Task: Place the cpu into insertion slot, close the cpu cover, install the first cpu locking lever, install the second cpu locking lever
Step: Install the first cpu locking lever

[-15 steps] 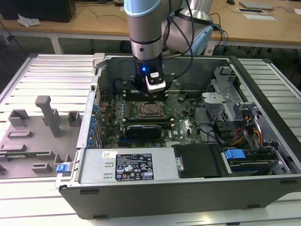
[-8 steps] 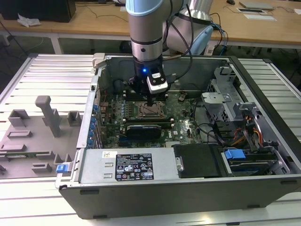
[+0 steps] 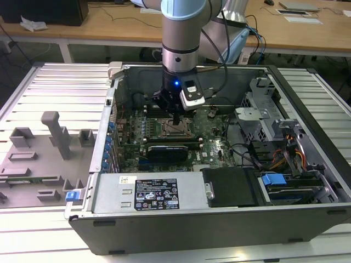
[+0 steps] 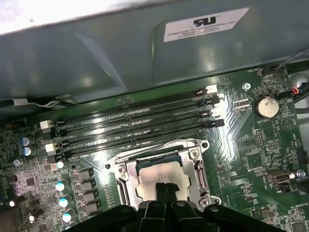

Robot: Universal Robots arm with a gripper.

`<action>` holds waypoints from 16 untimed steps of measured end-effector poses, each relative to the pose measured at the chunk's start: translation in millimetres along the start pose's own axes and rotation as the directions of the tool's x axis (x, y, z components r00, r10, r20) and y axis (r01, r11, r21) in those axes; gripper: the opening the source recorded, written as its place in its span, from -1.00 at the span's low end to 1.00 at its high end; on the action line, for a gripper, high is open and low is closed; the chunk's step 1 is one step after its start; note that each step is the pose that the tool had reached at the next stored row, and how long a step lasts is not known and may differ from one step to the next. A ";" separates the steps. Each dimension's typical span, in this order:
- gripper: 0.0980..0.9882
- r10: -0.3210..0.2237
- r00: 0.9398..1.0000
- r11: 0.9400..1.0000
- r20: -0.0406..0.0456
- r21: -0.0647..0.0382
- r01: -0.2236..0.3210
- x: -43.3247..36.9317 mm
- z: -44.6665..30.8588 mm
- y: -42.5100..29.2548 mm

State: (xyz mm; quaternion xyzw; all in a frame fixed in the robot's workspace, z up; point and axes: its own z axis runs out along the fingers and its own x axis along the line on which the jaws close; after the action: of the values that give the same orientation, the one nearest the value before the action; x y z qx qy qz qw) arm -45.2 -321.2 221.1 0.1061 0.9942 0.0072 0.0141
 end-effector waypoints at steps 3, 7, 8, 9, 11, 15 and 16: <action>-0.98 -0.021 1.000 1.000 0.000 -0.001 0.021 0.0 0.1 0.1; -0.98 -0.174 0.985 0.985 -0.003 -0.005 0.174 0.0 1.1 0.0; -0.98 -0.201 0.980 0.980 -0.002 -0.006 0.201 0.0 1.2 0.1; -0.98 -0.217 0.976 0.976 0.000 -0.006 0.217 -0.1 1.3 0.1; -0.98 -0.228 0.974 0.974 0.001 -0.005 0.228 -0.1 0.2 0.0; -0.98 -0.232 0.973 0.973 0.001 0.006 0.232 -0.2 -9.1 0.2; -0.98 -0.232 0.973 0.973 0.000 0.018 0.232 -0.4 -13.7 0.3</action>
State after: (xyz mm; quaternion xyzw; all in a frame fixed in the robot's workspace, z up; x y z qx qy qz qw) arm -45.1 -321.2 234.9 -0.0106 0.9998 -0.0036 0.0152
